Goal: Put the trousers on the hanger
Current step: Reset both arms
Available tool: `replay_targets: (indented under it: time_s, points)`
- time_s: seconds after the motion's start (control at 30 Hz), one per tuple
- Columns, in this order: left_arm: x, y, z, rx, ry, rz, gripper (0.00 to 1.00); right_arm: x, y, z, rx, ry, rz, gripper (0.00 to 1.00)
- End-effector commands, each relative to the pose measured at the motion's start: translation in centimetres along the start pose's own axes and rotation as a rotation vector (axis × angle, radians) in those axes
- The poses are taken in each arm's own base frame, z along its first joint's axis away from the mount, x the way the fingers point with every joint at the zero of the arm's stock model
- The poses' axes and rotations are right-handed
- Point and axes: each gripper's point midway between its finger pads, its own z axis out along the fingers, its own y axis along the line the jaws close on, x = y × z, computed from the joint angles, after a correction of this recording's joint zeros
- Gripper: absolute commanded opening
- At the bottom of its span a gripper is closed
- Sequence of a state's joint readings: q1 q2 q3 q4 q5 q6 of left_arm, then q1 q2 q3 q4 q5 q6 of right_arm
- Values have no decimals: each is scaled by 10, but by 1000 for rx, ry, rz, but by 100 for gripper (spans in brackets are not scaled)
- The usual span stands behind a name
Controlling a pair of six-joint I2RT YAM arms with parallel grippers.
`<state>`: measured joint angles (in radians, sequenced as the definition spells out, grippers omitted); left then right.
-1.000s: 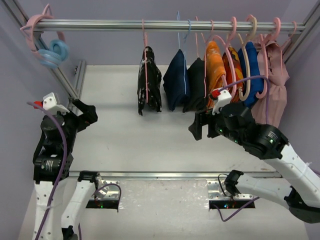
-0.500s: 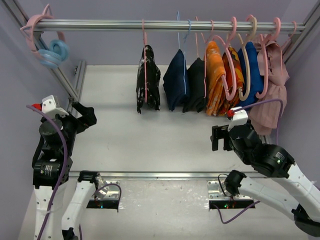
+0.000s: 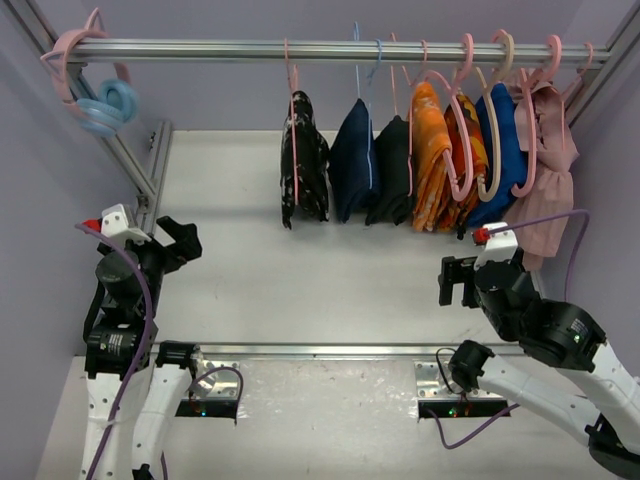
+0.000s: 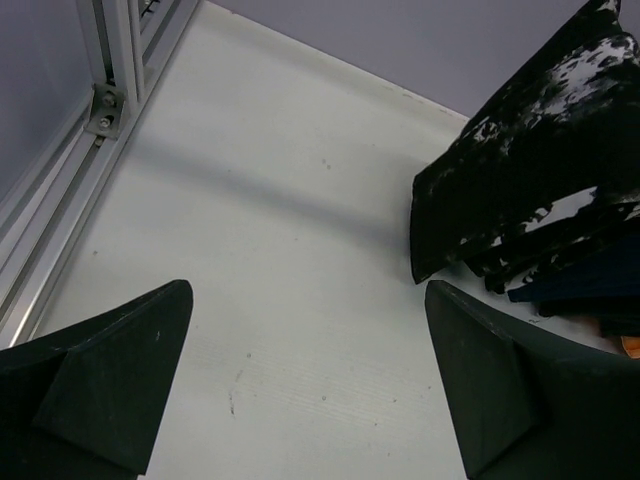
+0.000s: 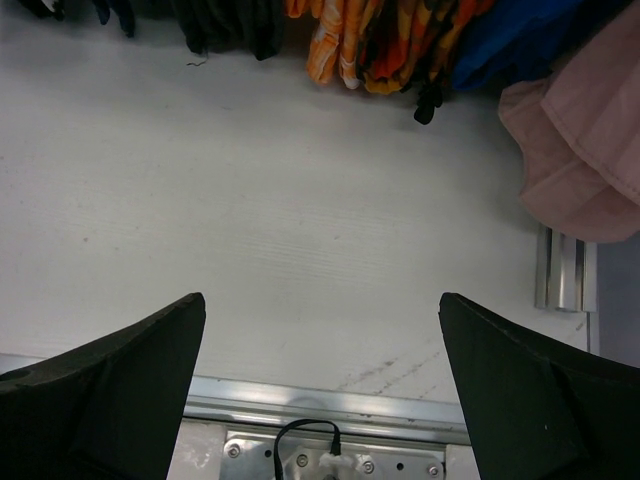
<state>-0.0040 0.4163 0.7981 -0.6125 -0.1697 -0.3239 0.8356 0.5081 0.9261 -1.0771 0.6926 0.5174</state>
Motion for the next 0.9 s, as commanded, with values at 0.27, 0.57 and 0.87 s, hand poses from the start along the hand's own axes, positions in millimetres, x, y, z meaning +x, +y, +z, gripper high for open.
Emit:
replay_targets:
  time_s: [0.27, 0.57, 0.87]
  points:
    - [-18, -11, 3, 53, -84, -2, 100, 1, -10, 3, 61, -40, 33, 99]
    - [-22, -12, 3, 54, -93, -1, 100, 9, -7, 12, 67, -28, 13, 99]
    - [-21, -16, 2, 81, -87, -7, 100, 10, -4, 14, 57, -31, 14, 99]
